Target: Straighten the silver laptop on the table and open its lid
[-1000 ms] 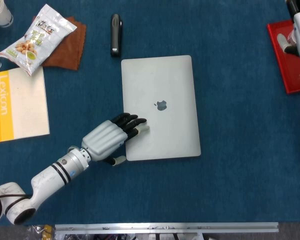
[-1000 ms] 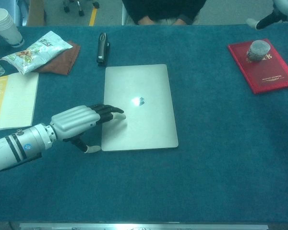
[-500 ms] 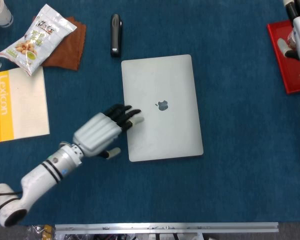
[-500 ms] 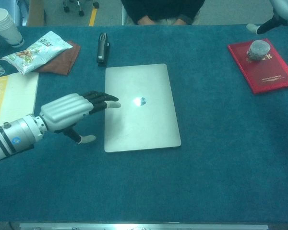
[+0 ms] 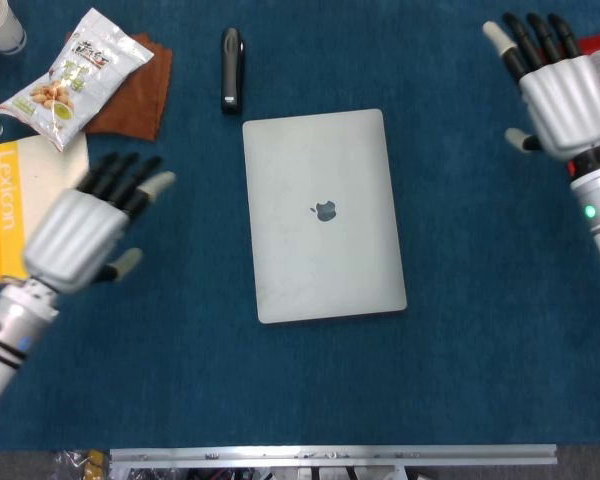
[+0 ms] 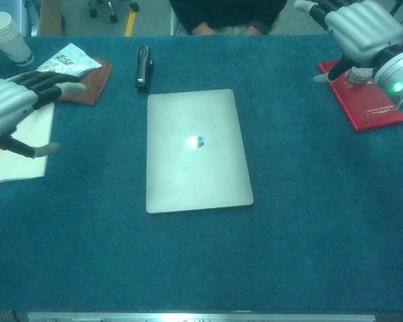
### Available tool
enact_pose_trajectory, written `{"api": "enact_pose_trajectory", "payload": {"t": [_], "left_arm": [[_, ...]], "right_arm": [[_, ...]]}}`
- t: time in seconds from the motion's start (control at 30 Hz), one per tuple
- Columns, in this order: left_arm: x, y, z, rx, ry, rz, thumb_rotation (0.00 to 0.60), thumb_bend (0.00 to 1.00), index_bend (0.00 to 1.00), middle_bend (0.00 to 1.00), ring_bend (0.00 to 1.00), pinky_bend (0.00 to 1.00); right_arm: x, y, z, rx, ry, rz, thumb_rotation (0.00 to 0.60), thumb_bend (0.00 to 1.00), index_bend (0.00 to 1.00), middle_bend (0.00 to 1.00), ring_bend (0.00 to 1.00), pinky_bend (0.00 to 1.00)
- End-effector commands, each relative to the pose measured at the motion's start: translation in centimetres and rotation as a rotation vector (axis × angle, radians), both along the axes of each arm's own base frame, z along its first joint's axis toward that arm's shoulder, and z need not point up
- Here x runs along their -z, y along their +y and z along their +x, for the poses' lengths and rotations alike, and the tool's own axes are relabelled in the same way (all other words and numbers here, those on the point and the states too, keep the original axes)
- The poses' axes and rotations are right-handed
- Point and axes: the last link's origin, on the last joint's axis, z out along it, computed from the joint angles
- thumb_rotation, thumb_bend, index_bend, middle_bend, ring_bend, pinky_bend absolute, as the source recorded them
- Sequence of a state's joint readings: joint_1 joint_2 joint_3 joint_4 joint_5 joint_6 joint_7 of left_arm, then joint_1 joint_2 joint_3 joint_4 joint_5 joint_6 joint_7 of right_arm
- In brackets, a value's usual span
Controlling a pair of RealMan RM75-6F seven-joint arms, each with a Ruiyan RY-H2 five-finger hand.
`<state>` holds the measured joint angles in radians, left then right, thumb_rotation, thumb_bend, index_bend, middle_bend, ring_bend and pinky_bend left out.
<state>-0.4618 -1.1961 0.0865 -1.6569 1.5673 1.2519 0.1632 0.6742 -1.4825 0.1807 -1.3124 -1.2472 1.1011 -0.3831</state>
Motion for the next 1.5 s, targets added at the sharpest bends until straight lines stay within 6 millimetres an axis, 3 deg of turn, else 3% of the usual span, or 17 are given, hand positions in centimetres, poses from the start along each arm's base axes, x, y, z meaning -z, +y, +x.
{"api": "enact_pose_trajectory", "payload": {"t": [0.03,0.13,0.43,1.03,1.5], "left_arm": [[-1.8,-0.3,-0.8,-0.034,0.0,0.056,0.6,0.27,0.02,0.04,0.0,0.05],[-3.4,-0.4,-1.4,-0.062,-0.014,0.096,0.6,0.27,0.02,0.05,0.0,0.05],[-6.0,-0.7,-2.6,-0.116,-0.054,0.145,0.6,0.27,0.02,0.05,0.0,0.05],[-7.6,-1.4,-4.2,-0.161,-0.073,0.184,0.6,0.27,0.02,0.05,0.0,0.05],[-8.3,-1.3,-5.1,-0.17,-0.079,0.198,0.6,0.27,0.02,0.05,0.0,0.05]], "right_arm": [[1.0,0.1,0.2,-0.015,0.018,0.022,0.6,0.03,0.0,0.05,0.0,0.08],[2.2,0.3,0.4,-0.024,0.037,0.046,0.6,0.08,0.0,0.05,0.0,0.08],[5.5,0.3,1.4,-0.034,0.052,0.098,0.6,0.08,0.0,0.05,0.0,0.08],[11.4,-0.1,3.2,-0.059,0.056,0.149,0.6,0.1,0.0,0.05,0.0,0.08],[13.7,-1.5,4.0,-0.045,0.052,0.141,0.6,0.2,0.0,0.05,0.0,0.08]]}}
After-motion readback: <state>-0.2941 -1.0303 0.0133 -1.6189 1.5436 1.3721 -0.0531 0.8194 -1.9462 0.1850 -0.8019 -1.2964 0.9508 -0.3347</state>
